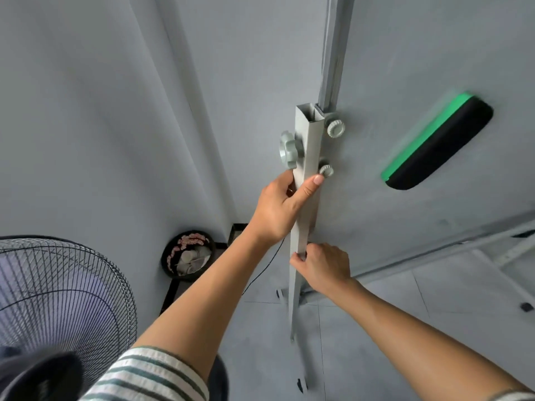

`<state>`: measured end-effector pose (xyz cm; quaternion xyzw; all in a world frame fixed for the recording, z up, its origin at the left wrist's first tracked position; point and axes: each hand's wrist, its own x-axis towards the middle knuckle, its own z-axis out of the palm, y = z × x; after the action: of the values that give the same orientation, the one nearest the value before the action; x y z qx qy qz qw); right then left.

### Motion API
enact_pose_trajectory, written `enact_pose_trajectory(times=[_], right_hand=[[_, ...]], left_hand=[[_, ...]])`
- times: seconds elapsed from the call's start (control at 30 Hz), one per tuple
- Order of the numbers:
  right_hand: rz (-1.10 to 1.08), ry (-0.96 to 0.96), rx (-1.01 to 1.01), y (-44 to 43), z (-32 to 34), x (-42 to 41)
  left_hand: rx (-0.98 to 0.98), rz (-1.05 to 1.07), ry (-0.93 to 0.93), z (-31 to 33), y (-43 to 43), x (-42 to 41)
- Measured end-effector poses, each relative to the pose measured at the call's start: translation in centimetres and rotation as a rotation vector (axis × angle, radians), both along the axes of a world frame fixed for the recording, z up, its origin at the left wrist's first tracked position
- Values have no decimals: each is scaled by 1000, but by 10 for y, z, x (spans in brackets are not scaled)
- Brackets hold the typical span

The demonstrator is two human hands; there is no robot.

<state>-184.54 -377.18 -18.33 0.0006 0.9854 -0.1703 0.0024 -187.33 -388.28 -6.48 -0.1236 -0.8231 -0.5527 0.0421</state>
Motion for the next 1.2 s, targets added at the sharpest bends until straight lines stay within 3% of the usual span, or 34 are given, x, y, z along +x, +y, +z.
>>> enact_pose_trajectory(times=[0.43,0.6,1.03,1.2], right_hand=[[-111,-115,-33,-27,6,175],[-49,-122,-54,-42,4,251],[216,-60,-23,-73,-6,425],[305,-66,-6,-95,-5,497]], left_hand=[[-39,-49,33,-4,-32,166],[-95,2,47,-5,-49,247],[140,245,-35,-15,-74,449],[149,298,21,-20,-97,526]])
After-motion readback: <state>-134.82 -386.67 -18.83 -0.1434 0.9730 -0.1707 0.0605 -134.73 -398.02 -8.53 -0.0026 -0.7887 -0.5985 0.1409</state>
